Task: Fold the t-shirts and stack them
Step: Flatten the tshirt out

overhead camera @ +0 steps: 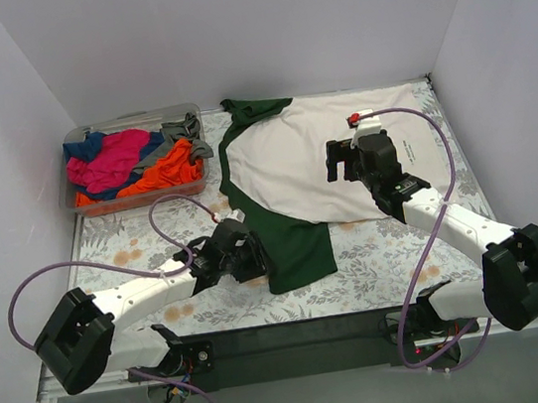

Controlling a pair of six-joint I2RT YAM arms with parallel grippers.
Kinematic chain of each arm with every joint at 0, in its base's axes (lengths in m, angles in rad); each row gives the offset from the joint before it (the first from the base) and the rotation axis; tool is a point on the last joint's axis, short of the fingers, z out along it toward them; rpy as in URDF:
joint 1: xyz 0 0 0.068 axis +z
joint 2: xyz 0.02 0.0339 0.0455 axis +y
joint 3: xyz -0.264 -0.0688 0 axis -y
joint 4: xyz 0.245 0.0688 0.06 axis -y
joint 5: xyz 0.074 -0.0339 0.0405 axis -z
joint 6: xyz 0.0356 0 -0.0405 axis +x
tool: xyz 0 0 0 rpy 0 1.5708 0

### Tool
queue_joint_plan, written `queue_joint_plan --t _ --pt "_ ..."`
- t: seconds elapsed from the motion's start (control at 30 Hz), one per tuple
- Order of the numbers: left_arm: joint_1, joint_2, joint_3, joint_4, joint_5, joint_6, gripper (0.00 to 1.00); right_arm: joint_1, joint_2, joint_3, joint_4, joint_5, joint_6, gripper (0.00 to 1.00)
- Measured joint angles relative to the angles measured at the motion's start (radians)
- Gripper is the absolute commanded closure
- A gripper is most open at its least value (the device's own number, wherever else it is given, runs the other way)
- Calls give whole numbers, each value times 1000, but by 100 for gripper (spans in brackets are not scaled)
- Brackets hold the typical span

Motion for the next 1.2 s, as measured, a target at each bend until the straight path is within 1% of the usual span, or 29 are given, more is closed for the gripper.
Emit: queue_joint_plan --t 0.1,0.2,0.23,0.37,0.47,0.53,0.7,0.8,1.0,1.1,1.2 --pt "0 22 7 -95 -83 2 48 0 0 0 0 0 0 14" --pt "0 22 32 -169 -166 8 43 0 0 -1 0 -6 0 14" --pt "0 22 50 -193 -192 15 42 0 0 -3 1 -13 0 15" --pt "0 44 163 -253 -278 74 37 16 -1 -6 -16 -22 7 16" --pt "12 74 263 -245 -330 156 35 69 -14 -21 -29 -26 25 17" --pt "42 99 320 -206 -335 221 35 123 -35 -45 -41 -38 37 17" --pt "196 229 398 -15 -323 347 35 287 -76 -119 -68 -56 75 17" --pt "227 334 416 104 -299 397 35 331 -85 -160 -90 -43 87 16" --pt "216 566 528 273 -191 449 35 311 -84 -174 -119 59 85 13" --pt "215 657 580 332 -161 472 35 248 -68 -172 -121 71 85 13" --pt "221 718 608 372 -137 482 35 176 -16 -160 -119 76 83 14"
